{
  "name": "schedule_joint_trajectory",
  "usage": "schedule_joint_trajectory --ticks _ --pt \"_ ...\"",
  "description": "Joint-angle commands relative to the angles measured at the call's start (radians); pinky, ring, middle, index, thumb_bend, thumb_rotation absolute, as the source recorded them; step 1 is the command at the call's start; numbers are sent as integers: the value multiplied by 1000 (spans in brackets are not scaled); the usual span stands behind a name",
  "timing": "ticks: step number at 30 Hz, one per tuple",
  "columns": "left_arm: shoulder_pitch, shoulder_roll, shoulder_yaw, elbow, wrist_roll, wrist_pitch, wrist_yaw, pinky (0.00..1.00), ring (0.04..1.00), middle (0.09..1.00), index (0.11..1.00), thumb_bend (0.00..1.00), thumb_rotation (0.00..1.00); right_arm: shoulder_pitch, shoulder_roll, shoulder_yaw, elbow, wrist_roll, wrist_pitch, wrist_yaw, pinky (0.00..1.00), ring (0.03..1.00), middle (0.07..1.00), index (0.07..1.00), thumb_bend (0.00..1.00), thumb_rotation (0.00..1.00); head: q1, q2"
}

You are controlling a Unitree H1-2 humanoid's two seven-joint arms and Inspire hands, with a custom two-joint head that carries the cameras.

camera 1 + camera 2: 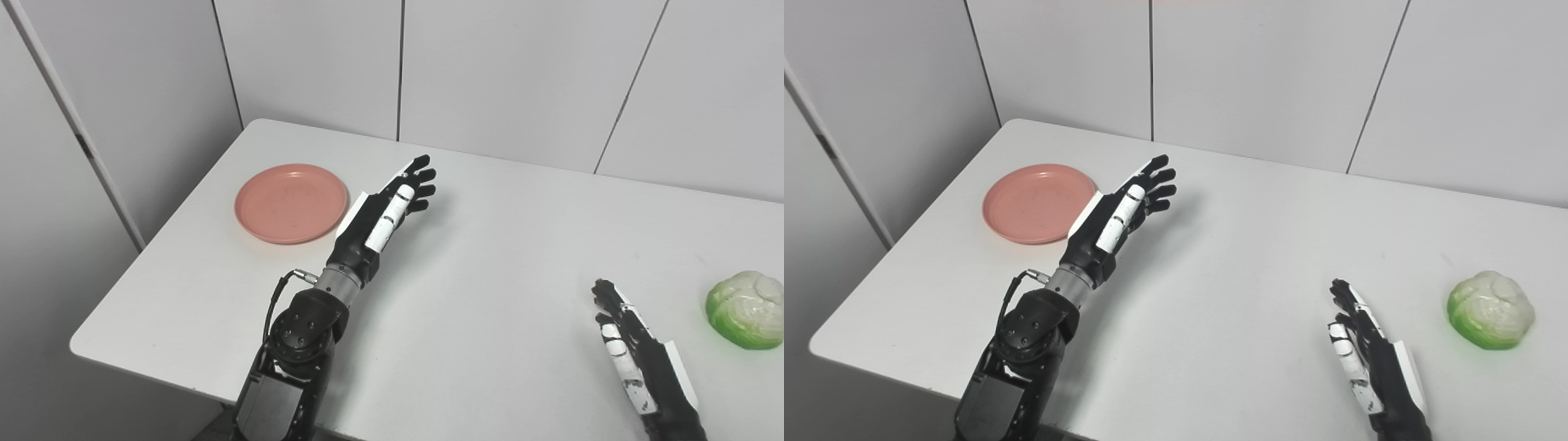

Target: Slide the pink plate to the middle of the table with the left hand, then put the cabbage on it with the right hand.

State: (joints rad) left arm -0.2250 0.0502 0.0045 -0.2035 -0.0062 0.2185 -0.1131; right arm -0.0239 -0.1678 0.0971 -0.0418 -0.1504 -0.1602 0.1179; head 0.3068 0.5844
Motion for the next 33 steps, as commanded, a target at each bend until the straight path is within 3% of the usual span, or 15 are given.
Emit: schedule_joint_trajectory --ticks 1,7,12,20,25,29,33 --pt "-63 22 24 -34 -26 -18 3 857 873 901 889 496 1000 3 -1 -1 43 -2 -17 -7 862 900 898 895 307 1000 1 0" --pt "-121 60 83 -38 -39 -16 24 854 865 887 879 532 1000 2 -1 -1 44 0 -16 -4 860 901 899 897 308 1000 8 -2" --pt "-151 93 132 -28 -42 -9 38 853 869 881 867 481 1000 4 -7 -2 45 2 -21 -1 865 901 900 899 298 1000 26 -7" --pt "-208 158 220 77 -90 -41 60 841 854 862 851 454 1000 5 -14 -4 46 8 -26 3 864 904 904 899 300 1000 35 -14" --pt "-247 225 257 147 -102 -53 63 831 848 860 843 444 1000 10 -13 -7 33 16 -13 5 870 904 900 897 303 1000 50 -10" --pt "-273 251 305 184 -165 -20 69 805 833 841 824 491 1000 6 -18 -6 43 19 -31 6 876 905 902 901 300 1000 50 -11" --pt "-291 270 344 221 -206 1 78 791 829 839 824 468 1000 11 -17 -6 26 15 -10 3 865 900 897 896 292 1000 52 -11"
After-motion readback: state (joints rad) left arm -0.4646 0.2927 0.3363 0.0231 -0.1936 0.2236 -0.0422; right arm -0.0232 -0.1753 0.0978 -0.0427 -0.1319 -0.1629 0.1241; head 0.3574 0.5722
